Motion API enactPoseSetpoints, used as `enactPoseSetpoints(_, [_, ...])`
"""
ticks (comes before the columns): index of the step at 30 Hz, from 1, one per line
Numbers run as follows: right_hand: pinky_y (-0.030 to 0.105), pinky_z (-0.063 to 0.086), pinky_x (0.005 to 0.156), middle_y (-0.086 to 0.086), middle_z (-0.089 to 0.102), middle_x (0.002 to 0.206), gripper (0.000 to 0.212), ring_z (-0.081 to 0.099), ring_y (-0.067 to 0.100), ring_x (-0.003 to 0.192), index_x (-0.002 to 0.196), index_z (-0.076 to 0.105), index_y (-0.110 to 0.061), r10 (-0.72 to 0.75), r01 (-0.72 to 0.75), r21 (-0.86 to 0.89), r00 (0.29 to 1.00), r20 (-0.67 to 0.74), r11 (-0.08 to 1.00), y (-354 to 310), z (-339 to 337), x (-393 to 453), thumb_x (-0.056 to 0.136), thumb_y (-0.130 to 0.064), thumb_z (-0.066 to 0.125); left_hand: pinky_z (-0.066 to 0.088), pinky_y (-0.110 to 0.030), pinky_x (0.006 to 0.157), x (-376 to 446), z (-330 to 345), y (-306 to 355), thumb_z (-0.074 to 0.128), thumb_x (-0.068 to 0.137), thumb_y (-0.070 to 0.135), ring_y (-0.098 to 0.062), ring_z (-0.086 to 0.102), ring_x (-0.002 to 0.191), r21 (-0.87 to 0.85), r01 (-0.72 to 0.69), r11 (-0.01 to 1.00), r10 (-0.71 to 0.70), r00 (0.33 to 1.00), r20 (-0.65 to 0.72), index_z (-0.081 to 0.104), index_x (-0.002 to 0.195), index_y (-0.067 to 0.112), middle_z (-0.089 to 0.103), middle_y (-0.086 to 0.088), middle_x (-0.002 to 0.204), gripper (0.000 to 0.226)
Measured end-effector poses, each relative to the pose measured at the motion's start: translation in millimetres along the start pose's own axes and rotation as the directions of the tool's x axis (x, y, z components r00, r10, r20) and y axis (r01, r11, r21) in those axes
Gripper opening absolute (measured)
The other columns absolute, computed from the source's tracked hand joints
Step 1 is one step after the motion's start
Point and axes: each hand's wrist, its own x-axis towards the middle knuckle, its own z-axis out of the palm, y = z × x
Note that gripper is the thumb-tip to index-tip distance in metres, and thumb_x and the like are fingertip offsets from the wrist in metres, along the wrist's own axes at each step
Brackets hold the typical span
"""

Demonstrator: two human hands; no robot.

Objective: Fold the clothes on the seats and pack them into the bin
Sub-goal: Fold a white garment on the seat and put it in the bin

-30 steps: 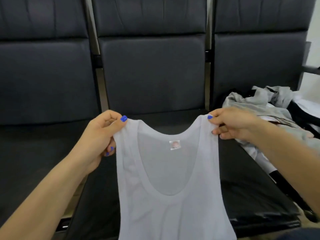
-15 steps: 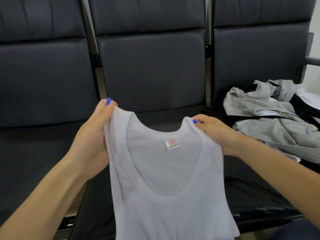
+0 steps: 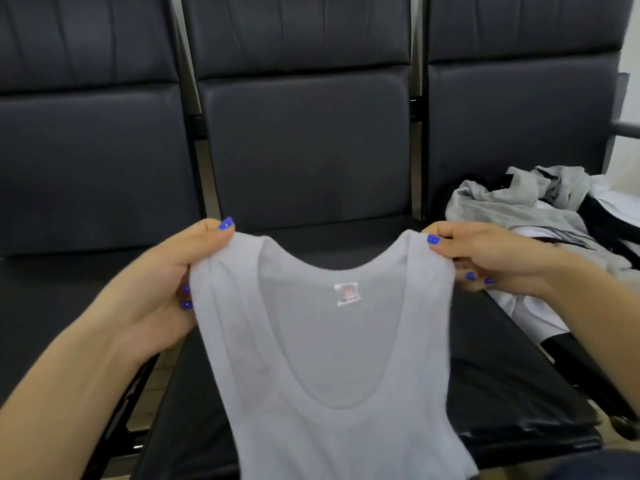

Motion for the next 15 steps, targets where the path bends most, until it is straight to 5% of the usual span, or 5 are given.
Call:
enactPoseSetpoints(5, [0.018,0.034,0.035,-0.002,0.053,0.045,0.013,0.044,0.005,0.035,0.093,0.064,-0.005,0.061,-0.077,-0.081,0.981,-0.183,0.994,15,3,40,0.096,-0.008,0.052,0.023,-0.017,0.031,36,-12,-37,0.06,0.09,0.015,-0.005,0.029,0.033,0.221,0.094,0.971,-0.071,0.991,-0.11,0.059,0.074,0.009,0.042,0.003,0.046,0.017])
enactPoseSetpoints(11, [0.032,0.058,0.05,0.019,0.053,0.108,0.015,0.066,0.028,0.066,0.108,0.054,0.002,0.238,-0.229,0.067,0.953,-0.188,0.971,43,37,83,0.095,0.004,0.048,0.056,-0.025,0.047,64,-14,-75,0.066,0.086,0.006,-0.022,0.07,0.057,0.217,0.237,0.947,-0.195,0.961,-0.197,0.064,0.093,-0.001,0.062,-0.011,0.084,0.01])
enactPoseSetpoints(15, [0.043,0.059,0.076,0.021,0.067,0.095,0.025,0.071,0.037,0.078,0.112,0.061,0.006,0.263,-0.319,-0.24,0.935,-0.238,0.917,73,61,97,0.092,0.003,0.047,0.06,-0.033,0.058,73,-10,-105,0.064,0.088,0.001,-0.028,0.071,0.064,0.294,0.306,0.905,-0.239,0.94,-0.243,0.061,0.089,-0.002,0.063,-0.016,0.089,0.004])
